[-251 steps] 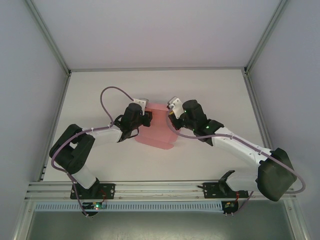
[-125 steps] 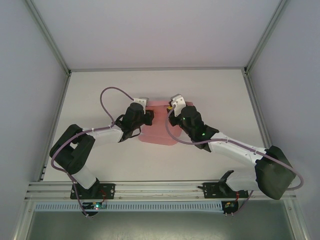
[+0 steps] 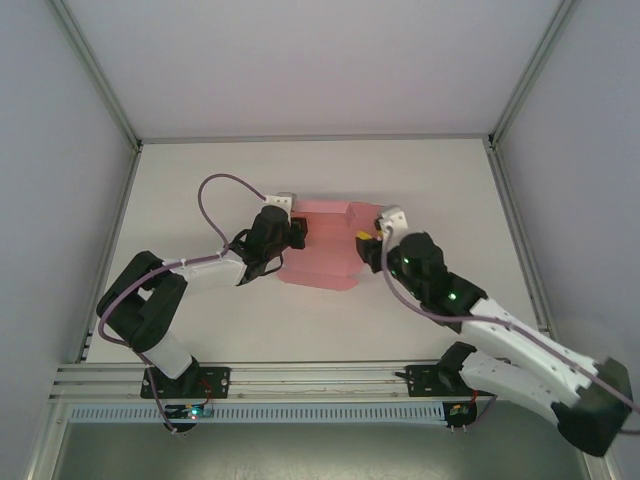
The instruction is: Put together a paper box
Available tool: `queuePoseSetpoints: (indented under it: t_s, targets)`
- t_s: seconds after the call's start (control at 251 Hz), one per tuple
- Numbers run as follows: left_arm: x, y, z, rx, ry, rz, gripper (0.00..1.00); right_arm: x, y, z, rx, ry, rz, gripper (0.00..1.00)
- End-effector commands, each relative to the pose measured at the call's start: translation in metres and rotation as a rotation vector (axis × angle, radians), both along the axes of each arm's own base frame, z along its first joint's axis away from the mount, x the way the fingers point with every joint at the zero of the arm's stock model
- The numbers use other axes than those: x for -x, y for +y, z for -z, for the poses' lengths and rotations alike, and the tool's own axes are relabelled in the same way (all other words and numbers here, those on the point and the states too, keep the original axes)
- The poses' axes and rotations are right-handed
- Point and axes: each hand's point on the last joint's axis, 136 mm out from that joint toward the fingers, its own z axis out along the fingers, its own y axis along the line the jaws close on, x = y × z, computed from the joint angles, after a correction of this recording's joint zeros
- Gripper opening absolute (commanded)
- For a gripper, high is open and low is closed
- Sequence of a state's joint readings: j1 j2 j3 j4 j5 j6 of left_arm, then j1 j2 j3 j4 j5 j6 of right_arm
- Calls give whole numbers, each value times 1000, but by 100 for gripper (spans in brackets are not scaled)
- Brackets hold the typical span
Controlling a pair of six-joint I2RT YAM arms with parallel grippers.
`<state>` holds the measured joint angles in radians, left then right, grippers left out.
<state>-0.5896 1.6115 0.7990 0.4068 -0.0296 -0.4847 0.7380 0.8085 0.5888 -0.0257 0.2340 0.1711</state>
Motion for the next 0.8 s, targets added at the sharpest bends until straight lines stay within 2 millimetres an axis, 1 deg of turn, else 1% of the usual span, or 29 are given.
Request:
queuePoseSetpoints:
  t_s: [0.0,0.068,0.104,0.216,0.279,0.355,0.459,0.682,0.694,0.798]
  targets:
    - [-6,3,-31,43,-50,-41,0,19,-38,36,-8,107,131,44]
    - [-5,4,-36,59,-50,-47,0,26,-55,42,-40,114,185,40]
    - [-4,4,-39,68,-49,-45,0,29,-60,45,-61,113,189,39]
    - [1,0,-47,87,-45,-11,0,32,-64,48,-127,113,170,35]
    - [3,-2,-50,93,-48,7,0,29,-67,47,-142,113,171,28]
    - [5,-4,-49,92,-48,27,0,24,-65,44,-139,100,150,23]
    - [8,-8,-48,92,-46,56,0,14,-61,41,-103,78,125,19]
    - [12,-16,-47,106,-27,102,0,-7,-46,36,-73,87,64,15]
    - [13,-16,-49,107,-32,105,0,-8,-45,36,-74,87,62,15]
    - [13,-17,-46,92,-27,115,0,-14,-38,34,-71,82,36,14]
